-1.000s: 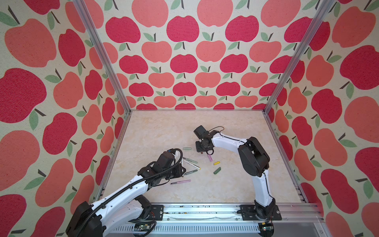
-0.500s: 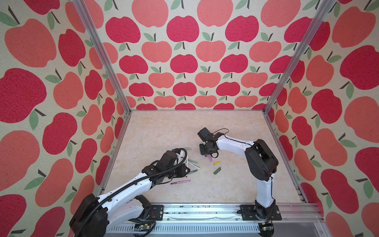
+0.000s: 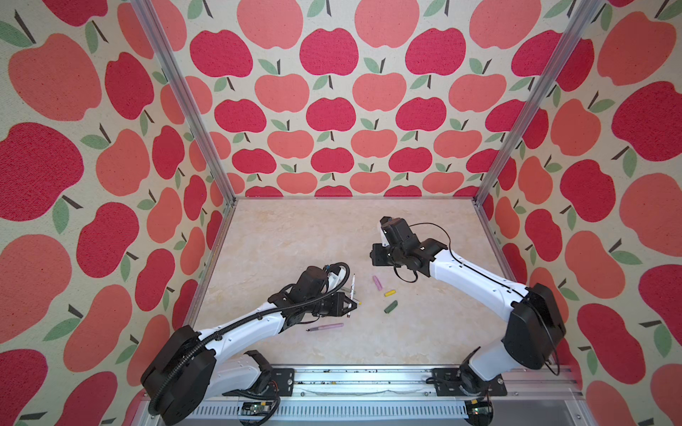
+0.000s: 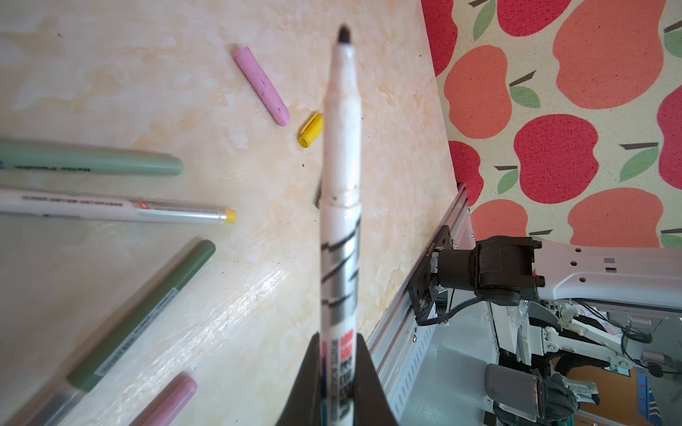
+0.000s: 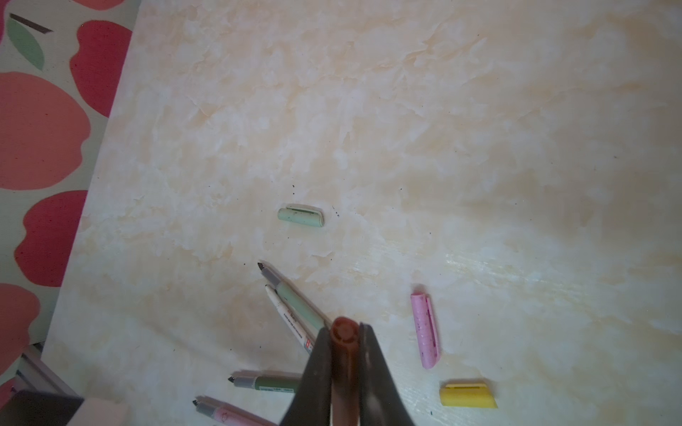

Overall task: Insert the pens into the pen caps
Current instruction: 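Move the brown cap over the white marker tip held by the left gripper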

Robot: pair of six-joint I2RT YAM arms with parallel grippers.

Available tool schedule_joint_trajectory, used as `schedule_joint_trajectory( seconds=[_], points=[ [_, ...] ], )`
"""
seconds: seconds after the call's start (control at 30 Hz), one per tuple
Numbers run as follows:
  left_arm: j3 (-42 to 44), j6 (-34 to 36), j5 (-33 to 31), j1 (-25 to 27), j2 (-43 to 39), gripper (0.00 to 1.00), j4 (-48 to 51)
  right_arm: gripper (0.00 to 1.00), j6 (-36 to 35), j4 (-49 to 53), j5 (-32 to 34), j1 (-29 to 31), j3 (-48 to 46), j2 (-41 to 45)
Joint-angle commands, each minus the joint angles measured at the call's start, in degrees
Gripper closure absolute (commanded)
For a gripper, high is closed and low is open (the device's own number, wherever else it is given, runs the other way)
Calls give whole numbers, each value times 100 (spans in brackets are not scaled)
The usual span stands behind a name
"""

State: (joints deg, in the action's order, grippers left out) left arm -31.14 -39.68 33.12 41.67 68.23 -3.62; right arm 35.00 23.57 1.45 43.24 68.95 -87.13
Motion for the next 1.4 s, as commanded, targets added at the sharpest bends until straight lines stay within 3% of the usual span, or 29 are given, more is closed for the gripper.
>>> schedule_joint_trajectory(
  seconds=[0.0, 0.5, 1.37],
  points=[
    [-186, -258, 159, 35, 98, 100, -530, 100, 355, -473, -456, -70, -247, 348],
    [-349, -471, -60, 184, 89, 100, -577, 100, 1242, -1456, -1243, -70, -557, 463],
    [-377, -436, -157, 201, 75, 100, -514, 100, 1447, -1627, -1429, 70, -733, 223]
  ],
)
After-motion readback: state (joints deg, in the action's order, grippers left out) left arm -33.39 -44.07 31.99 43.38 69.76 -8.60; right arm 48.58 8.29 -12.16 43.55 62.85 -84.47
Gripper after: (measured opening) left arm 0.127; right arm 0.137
